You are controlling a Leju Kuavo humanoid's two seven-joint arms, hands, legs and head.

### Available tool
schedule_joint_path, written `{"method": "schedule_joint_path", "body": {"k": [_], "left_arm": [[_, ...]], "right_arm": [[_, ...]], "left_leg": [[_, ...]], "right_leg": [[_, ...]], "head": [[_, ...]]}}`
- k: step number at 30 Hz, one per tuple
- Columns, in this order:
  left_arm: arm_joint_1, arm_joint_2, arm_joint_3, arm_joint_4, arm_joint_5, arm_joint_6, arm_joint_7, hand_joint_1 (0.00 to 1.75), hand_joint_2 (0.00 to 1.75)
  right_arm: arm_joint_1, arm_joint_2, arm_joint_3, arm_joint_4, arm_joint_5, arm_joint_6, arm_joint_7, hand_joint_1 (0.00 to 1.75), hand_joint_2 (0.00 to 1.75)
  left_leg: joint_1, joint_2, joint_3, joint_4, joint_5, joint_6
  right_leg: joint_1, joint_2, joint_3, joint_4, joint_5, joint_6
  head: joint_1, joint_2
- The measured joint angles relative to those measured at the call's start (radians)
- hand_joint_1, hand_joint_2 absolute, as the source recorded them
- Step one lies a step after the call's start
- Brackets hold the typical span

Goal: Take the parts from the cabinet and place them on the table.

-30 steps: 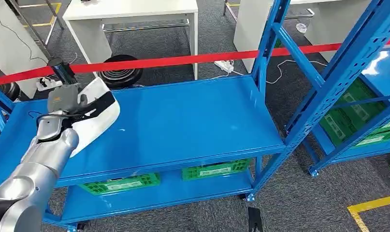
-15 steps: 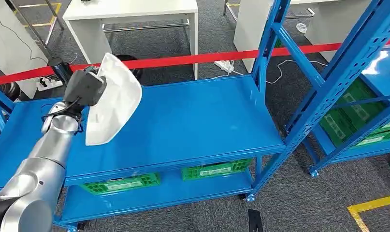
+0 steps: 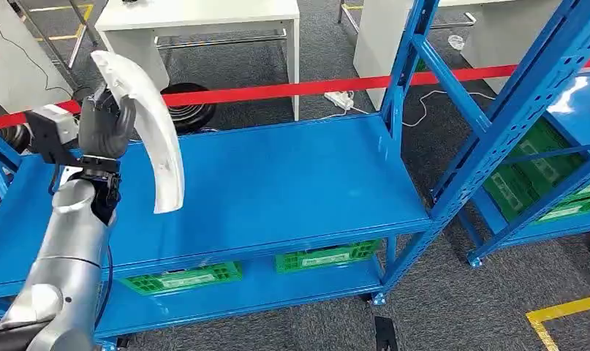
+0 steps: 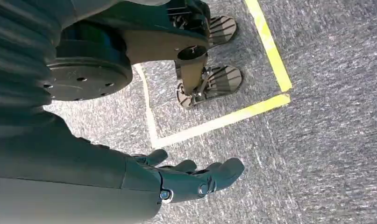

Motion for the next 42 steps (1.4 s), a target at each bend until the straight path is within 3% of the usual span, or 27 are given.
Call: {"method": "schedule_joint_path", "body": {"k": [3,12,23,25,27,28,29,30,32,33,34,35,36,37,38,39,40,41,42], "left_arm": [[0.026,0.008,-0.020,-0.038,0.104,-0.040,0.011,1.75,1.75],[0.101,0.030,-0.080,-0.149,0.265,-0.155,0.061,1.75,1.75],[0.150,0.037,-0.127,-0.248,0.312,-0.166,0.090,1.75,1.75],[0.151,0.043,-0.134,-0.254,0.318,-0.170,0.094,1.75,1.75],[0.151,0.047,-0.136,-0.261,0.326,-0.176,0.093,1.75,1.75],[0.150,0.047,-0.137,-0.265,0.334,-0.183,0.094,1.75,1.75],[0.149,0.047,-0.138,-0.266,0.343,-0.191,0.096,1.75,1.75],[0.146,0.047,-0.141,-0.266,0.349,-0.195,0.098,1.75,1.75],[0.147,0.050,-0.142,-0.266,0.353,-0.196,0.101,1.75,1.75],[0.149,0.050,-0.143,-0.265,0.353,-0.196,0.103,1.75,1.75],[0.150,0.050,-0.145,-0.263,0.354,-0.196,0.104,1.75,1.75],[0.151,0.050,-0.148,-0.260,0.358,-0.200,0.106,1.75,1.75],[0.151,0.051,-0.150,-0.258,0.360,-0.202,0.106,1.75,1.75],[0.151,0.051,-0.153,-0.257,0.361,-0.205,0.107,1.75,1.75],[0.150,0.051,-0.156,-0.257,0.362,-0.206,0.108,1.75,1.75],[0.149,0.051,-0.158,-0.257,0.363,-0.206,0.107,1.75,1.75],[0.149,0.053,-0.162,-0.255,0.363,-0.206,0.109,1.75,1.75],[0.149,0.053,-0.167,-0.254,0.363,-0.208,0.106,1.75,1.75],[0.149,0.053,-0.169,-0.253,0.363,-0.209,0.105,1.75,1.75]], "right_arm": [[0.000,0.000,0.000,0.000,0.006,0.000,0.002,0.00,1.75],[-0.001,-0.003,0.000,0.000,0.022,0.001,0.011,0.00,1.75],[-0.001,-0.003,0.000,0.000,0.000,0.005,0.008,0.00,1.75],[-0.001,-0.002,0.000,0.000,0.003,0.006,0.008,0.00,1.75],[-0.001,-0.002,0.000,0.000,0.003,0.006,0.007,0.00,1.75],[-0.001,-0.002,0.000,0.000,0.003,0.006,0.006,0.00,1.75],[-0.001,-0.002,0.000,0.000,0.002,0.006,0.006,0.00,1.75],[-0.001,-0.002,0.000,0.000,0.001,0.006,0.006,0.00,1.75],[0.000,-0.002,0.000,0.000,0.001,0.006,0.006,0.00,1.75],[0.001,-0.003,0.000,0.000,0.001,0.006,0.006,0.00,1.75],[0.001,-0.003,0.000,0.000,0.001,0.006,0.006,0.00,1.75],[0.001,-0.004,0.000,0.000,0.001,0.006,0.006,0.00,1.75],[0.001,-0.005,-0.001,0.000,0.002,0.008,0.006,0.00,1.75],[0.001,-0.006,-0.001,0.000,0.003,0.012,0.005,0.00,1.75],[0.000,-0.006,-0.001,0.000,0.006,0.015,0.003,0.00,1.75],[-0.001,-0.006,-0.001,0.000,0.008,0.019,0.003,0.00,1.75],[0.000,-0.005,-0.001,0.000,0.011,0.021,0.002,0.00,1.75],[0.000,-0.007,-0.001,0.000,0.012,0.021,0.003,0.00,1.75],[-0.001,-0.008,-0.001,0.000,0.013,0.022,0.004,0.00,1.75]], "left_leg": [[0.000,0.000,0.000,0.000,0.000,0.000],[0.000,0.000,0.000,0.000,0.000,0.000],[0.000,0.000,0.000,0.000,0.000,0.000],[-0.006,-0.001,-0.002,0.006,-0.005,0.011],[-0.007,-0.001,-0.001,0.005,0.000,0.014],[0.001,0.001,0.004,-0.009,0.008,0.019],[0.006,0.005,0.011,-0.020,0.015,0.020],[0.007,0.007,0.011,-0.024,0.017,0.025],[0.008,0.010,0.005,-0.023,0.018,0.025],[0.008,0.011,0.001,-0.021,0.018,0.024],[0.011,0.011,-0.002,-0.018,0.020,0.022],[0.014,0.011,-0.007,-0.014,0.021,0.019],[0.019,0.011,-0.011,-0.008,0.021,0.016],[0.025,0.010,-0.016,0.000,0.020,0.008],[0.029,0.010,-0.021,0.010,0.017,-0.001],[0.024,0.007,-0.028,0.015,0.017,-0.012],[0.024,0.005,-0.030,0.019,0.020,-0.019],[0.021,0.002,-0.033,0.023,0.024,-0.025],[0.023,0.001,-0.034,0.017,0.031,-0.035]], "right_leg": [[0.000,0.000,0.000,0.000,0.000,0.000],[0.000,0.000,0.000,0.000,0.000,0.000],[0.000,0.000,0.000,0.000,0.000,0.000],[-0.005,-0.001,0.001,-0.004,0.001,0.008],[-0.006,0.000,0.002,-0.005,0.006,0.014],[-0.002,0.001,0.003,-0.006,0.006,0.018],[-0.004,-0.001,0.000,0.008,-0.011,0.021],[-0.003,-0.002,-0.018,0.048,-0.047,0.025],[-0.012,-0.003,-0.090,0.214,-0.138,0.035],[-0.016,-0.003,-0.118,0.279,-0.161,0.038],[-0.019,-0.003,-0.131,0.312,-0.163,0.042],[-0.023,-0.004,-0.118,0.291,-0.137,0.047],[-0.028,-0.005,-0.085,0.228,-0.099,0.052],[-0.034,-0.006,-0.032,0.132,-0.055,0.059],[-0.041,-0.009,0.019,0.042,-0.028,0.068],[-0.034,-0.002,0.025,0.031,-0.054,0.068],[-0.031,0.007,0.013,0.045,-0.028,0.047],[-0.036,0.007,0.009,0.037,-0.037,0.038],[-0.032,0.007,0.003,0.044,-0.035,0.029]], "head": [[0.000,0.000],[0.000,0.000],[0.000,0.000],[0.000,0.000],[0.000,0.000],[0.000,0.000],[0.000,0.000],[0.003,0.000],[0.004,0.000],[0.004,0.000],[0.005,0.000],[0.005,0.000],[0.005,0.000],[0.005,0.000],[0.005,0.000],[0.008,0.000],[0.009,0.000],[0.008,0.000],[0.007,0.000]]}}
